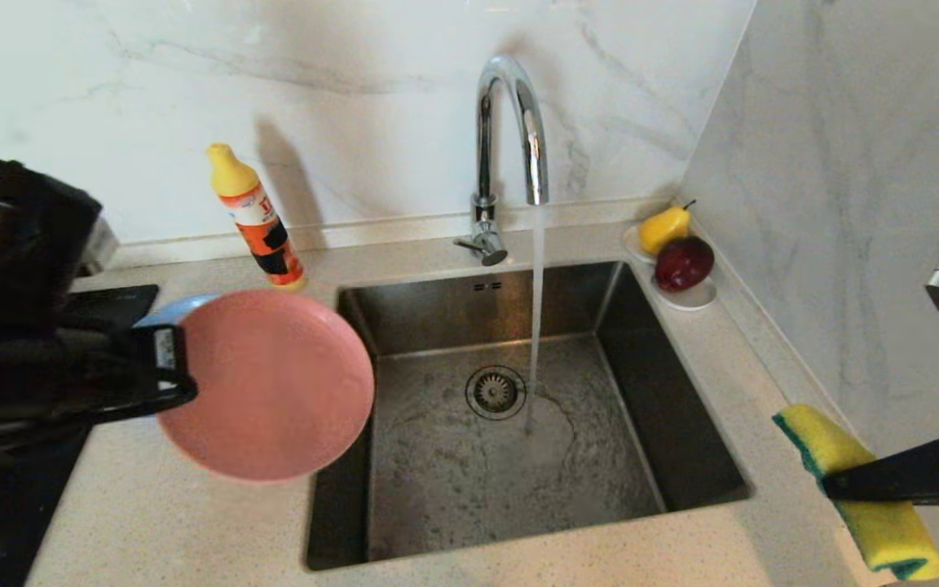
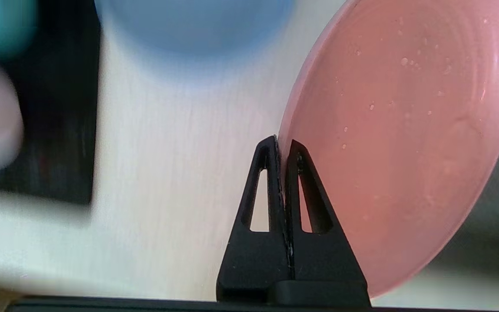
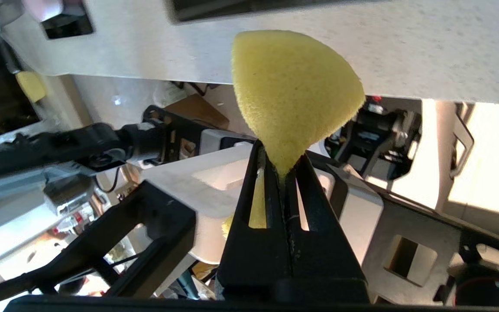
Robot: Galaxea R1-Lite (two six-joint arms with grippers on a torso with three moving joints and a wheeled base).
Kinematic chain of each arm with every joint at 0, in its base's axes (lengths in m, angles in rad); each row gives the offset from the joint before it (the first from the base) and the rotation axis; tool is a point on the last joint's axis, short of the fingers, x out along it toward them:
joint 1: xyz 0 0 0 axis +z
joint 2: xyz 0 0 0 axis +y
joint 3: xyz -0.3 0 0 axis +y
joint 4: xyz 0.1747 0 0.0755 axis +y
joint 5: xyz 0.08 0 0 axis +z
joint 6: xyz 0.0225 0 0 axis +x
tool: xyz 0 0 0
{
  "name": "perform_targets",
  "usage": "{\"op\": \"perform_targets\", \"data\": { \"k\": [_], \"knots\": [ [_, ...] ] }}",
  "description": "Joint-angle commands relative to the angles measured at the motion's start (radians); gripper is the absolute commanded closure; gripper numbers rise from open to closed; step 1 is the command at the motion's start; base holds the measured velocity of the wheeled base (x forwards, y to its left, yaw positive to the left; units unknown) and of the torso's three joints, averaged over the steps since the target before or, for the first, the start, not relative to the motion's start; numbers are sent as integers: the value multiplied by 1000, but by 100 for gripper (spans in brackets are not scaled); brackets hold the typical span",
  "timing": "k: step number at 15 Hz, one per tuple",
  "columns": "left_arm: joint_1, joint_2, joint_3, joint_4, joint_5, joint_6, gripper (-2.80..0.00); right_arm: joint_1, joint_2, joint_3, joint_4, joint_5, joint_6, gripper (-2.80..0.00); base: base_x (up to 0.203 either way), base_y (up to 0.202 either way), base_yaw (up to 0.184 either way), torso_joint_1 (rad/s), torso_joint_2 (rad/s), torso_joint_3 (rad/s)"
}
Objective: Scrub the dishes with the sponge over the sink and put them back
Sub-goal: Place the plate on the table
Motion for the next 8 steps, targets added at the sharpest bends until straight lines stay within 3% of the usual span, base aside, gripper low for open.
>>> {"op": "perform_targets", "data": {
  "k": [1,5,8],
  "knots": [
    [126,-156,64,169,-161,-13,0,-18,1,15,4,3,1,0,0,0,0,0,0,0],
    [275,-206,245,167,-202,-17,0,-18,4,10,2,4,0,0,0,0,0,0,0,0],
    [310,-224,375,20,-209,-14,0,-18,24,8,-1,4,-2,0,0,0,0,0,0,0]
  ]
}}
